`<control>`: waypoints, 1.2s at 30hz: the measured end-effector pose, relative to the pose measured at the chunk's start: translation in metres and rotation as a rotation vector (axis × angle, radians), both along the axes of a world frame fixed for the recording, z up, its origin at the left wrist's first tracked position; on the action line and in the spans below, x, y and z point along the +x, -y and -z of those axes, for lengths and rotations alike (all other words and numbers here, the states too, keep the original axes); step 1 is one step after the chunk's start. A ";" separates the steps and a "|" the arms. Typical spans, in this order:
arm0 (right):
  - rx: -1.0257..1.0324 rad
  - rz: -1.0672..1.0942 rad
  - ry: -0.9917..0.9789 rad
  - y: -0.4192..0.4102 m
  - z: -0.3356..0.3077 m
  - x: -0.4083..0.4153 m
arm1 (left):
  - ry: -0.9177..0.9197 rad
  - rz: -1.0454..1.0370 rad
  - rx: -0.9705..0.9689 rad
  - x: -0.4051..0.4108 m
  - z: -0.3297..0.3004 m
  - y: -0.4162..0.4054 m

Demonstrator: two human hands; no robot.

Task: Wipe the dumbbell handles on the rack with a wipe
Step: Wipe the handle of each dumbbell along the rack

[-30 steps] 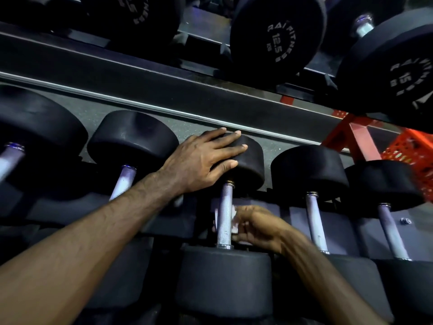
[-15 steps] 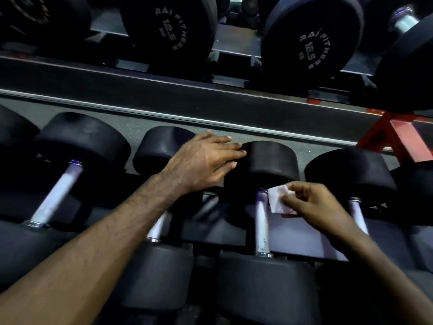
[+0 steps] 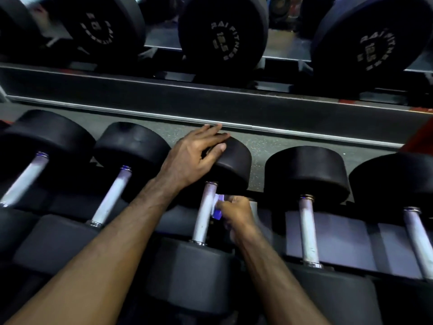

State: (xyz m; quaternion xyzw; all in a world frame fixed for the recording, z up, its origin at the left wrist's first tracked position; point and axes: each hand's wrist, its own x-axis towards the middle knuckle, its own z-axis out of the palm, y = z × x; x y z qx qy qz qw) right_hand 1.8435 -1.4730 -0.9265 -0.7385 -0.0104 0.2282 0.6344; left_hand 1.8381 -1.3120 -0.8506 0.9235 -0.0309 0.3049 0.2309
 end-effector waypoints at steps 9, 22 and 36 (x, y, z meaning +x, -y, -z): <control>-0.331 -0.057 0.200 0.023 -0.011 0.013 | 0.080 -0.014 -0.042 0.006 0.008 0.000; 0.296 -0.099 -0.341 -0.002 -0.019 0.009 | 0.089 -0.041 -0.087 0.004 0.011 0.002; 0.228 -0.180 -0.355 0.021 -0.009 -0.005 | 0.029 0.038 -0.189 0.007 0.014 0.001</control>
